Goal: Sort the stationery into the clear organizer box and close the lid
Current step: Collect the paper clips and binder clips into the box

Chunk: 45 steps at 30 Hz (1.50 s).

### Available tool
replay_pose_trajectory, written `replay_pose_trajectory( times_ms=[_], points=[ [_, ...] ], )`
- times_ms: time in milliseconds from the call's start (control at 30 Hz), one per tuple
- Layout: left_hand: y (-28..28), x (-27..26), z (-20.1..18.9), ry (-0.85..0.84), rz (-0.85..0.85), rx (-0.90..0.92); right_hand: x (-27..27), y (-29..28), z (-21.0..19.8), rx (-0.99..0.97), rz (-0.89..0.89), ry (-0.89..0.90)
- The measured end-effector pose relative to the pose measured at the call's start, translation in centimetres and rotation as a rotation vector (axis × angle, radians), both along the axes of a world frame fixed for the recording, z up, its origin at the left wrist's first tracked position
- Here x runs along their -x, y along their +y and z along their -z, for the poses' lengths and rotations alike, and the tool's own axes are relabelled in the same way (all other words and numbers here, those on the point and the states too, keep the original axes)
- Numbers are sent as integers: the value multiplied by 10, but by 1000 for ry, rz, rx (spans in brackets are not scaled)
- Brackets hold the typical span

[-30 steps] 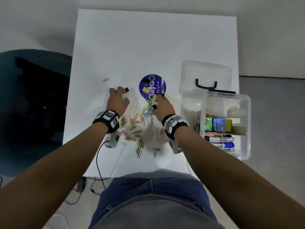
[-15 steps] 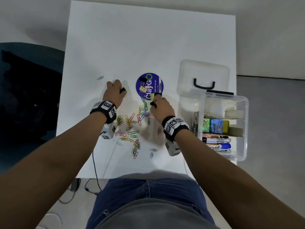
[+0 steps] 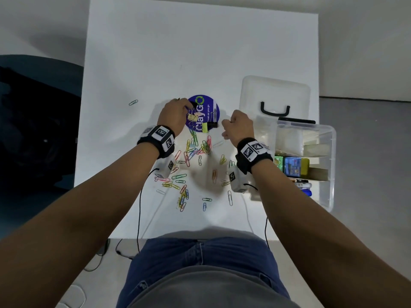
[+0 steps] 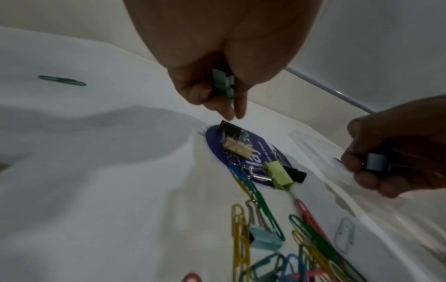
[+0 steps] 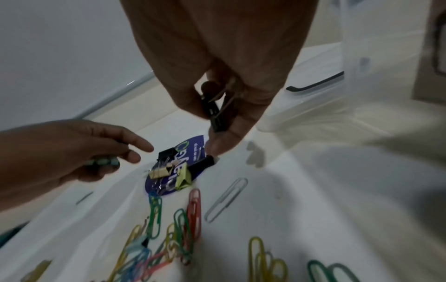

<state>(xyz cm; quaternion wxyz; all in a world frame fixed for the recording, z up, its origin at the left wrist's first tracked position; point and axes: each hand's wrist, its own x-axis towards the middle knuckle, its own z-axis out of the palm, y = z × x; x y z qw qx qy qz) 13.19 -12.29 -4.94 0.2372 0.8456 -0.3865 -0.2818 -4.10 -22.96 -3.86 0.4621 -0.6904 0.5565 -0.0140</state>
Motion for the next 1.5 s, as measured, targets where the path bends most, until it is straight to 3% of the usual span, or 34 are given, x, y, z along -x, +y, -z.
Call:
replay_pose_trajectory(
  times_ms=[167, 300, 633, 833, 933, 1066, 1233, 1333, 1500],
  points=[
    [-18, 16, 6, -89, -56, -305, -21, 8, 6, -27, -100, 77],
    [-18, 29, 15, -79, -50, -388, -31, 24, 16, -64, -106, 200],
    [12, 54, 5, 40, -14, -262, -16, 41, 11, -194, -157, 183],
    [12, 69, -26, 133, -102, -80, 10, 33, -32, -169, 28, -27],
    [-2, 95, -54, 230, 25, 28, 39, 18, -63, -112, 170, -228],
    [-39, 143, -93, 313, 223, 126, 99, -21, -96, -31, 267, -339],
    [-92, 195, -113, 226, 388, 81, 150, -65, -101, -18, 324, -176],
    [-105, 209, -113, 185, 435, -10, 159, -73, -100, -133, 292, -208],
    [-103, 206, -111, 247, 421, -27, 162, -64, -99, -66, 88, -16]
  ],
)
